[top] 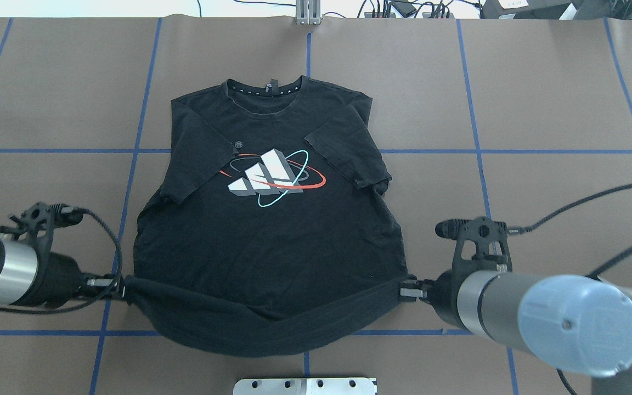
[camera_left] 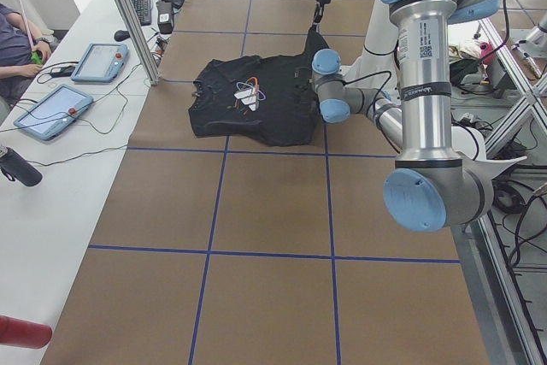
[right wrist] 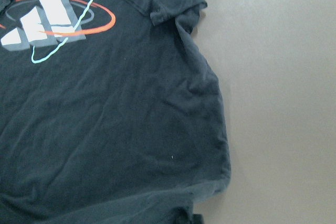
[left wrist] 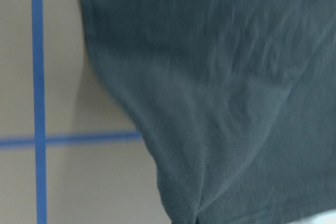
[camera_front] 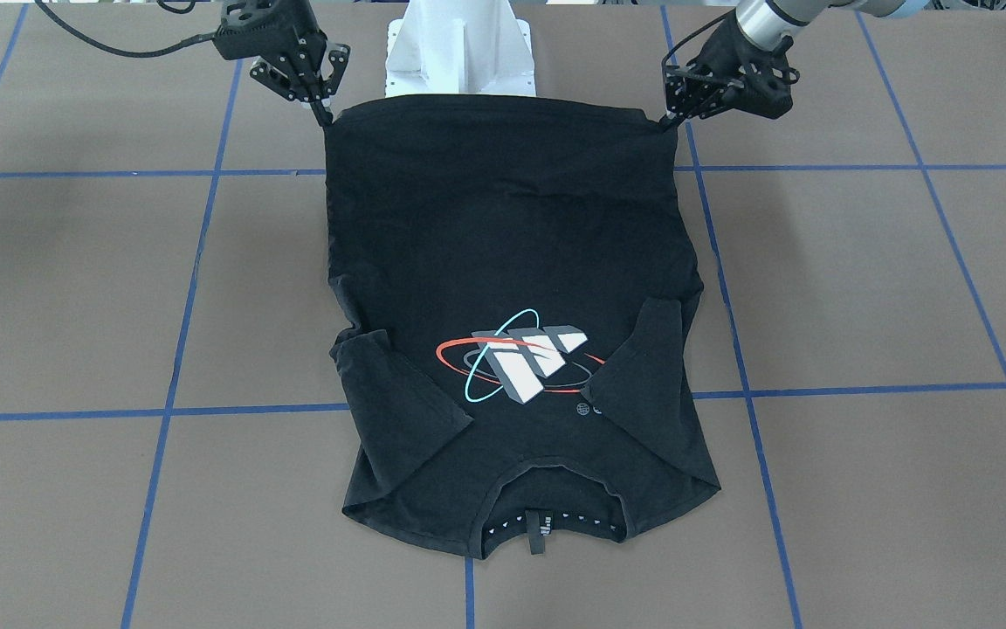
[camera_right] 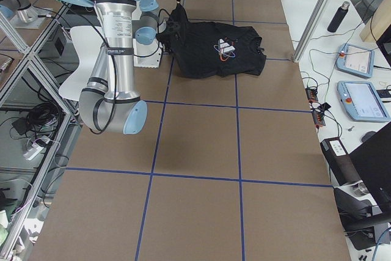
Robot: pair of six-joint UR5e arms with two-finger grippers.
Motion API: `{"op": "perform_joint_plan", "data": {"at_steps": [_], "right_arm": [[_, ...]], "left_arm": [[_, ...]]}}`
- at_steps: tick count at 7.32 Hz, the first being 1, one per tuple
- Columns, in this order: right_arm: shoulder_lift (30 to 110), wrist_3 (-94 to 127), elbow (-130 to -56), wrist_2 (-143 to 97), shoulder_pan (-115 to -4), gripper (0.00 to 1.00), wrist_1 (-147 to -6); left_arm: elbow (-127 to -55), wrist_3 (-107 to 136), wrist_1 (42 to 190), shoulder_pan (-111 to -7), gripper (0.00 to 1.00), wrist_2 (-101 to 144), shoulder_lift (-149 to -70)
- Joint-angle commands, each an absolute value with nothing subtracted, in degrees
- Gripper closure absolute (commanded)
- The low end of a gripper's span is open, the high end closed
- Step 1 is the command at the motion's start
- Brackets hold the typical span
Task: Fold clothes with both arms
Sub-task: 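Lift the hem with both grippers and fold it toward the collar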
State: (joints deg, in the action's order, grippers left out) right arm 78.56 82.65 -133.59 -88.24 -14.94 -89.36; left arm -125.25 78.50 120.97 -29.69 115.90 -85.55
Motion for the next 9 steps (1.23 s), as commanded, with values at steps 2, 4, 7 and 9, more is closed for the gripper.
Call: {"op": "perform_joint_plan", "data": {"at_steps": [2, 4, 7, 9], "right_arm": [[68.4, 78.7, -123.9, -95.1, -27.7, 1.0, -89.5], [64.1, 75.9, -119.1, -99.5, -35.6, 1.0, -89.4], [55.0, 74.3, -108.6, -105.5, -43.7, 1.0, -89.3], [49.6, 73.7, -101.4, -106.0, -45.8, 1.0, -89.0]], "left_arm": [[-120.8, 71.9, 107.5, -40.8, 1.0, 115.8, -98.5], [-118.6, 71.8, 105.5, -45.1, 1.0, 115.8, -102.6], [-113.4, 69.5, 105.4, -49.5, 1.0, 115.7, -107.0], [-107.4, 65.4, 105.5, -51.5, 1.0, 115.5, -110.5]]}}
